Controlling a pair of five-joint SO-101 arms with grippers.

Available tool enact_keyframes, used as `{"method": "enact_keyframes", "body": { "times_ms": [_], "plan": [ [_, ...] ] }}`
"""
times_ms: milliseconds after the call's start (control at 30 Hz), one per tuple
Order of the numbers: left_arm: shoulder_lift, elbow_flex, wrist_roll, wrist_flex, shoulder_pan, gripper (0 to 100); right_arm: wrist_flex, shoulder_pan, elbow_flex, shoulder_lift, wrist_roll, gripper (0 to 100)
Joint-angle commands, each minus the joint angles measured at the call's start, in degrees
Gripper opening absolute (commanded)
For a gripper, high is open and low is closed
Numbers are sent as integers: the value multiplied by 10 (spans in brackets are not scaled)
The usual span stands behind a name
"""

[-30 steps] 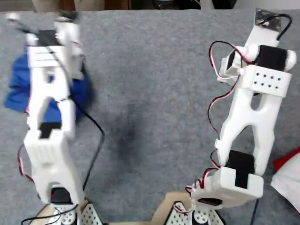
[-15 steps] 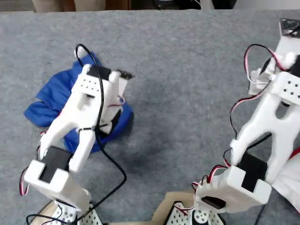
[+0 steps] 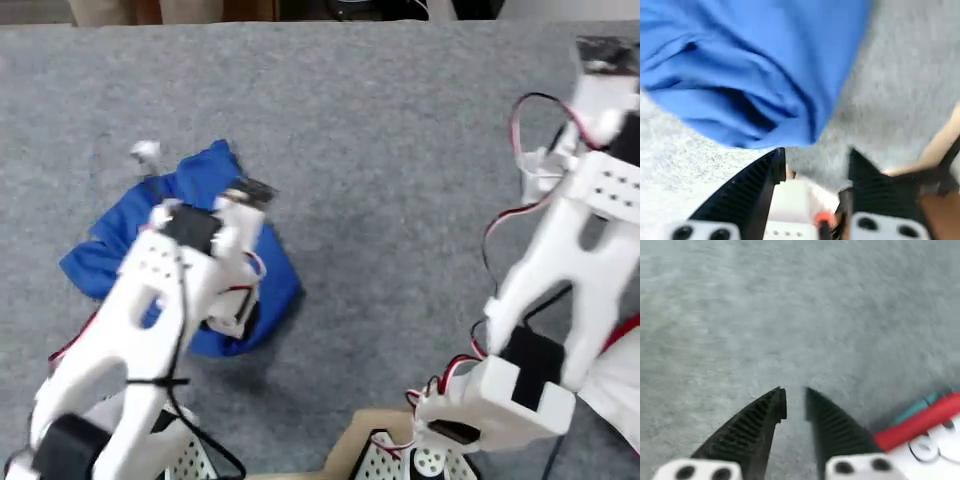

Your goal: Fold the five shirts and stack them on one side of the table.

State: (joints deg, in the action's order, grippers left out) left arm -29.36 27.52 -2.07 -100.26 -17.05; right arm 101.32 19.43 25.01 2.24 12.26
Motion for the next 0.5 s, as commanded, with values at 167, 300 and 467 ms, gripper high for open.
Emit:
{"method": "enact_keyframes", "body": {
  "times_ms": [167, 300, 467],
  "plan": [
    [-138, -11, 27, -4, 333, 331, 8, -270, 5, -41, 0, 329],
    [-161, -21, -36, 0, 542, 357, -2, -426, 7, 6, -1, 330],
    [-162, -16, -113, 18, 721, 357, -68, -549, 57, 107, -75, 330]
  ]
}}
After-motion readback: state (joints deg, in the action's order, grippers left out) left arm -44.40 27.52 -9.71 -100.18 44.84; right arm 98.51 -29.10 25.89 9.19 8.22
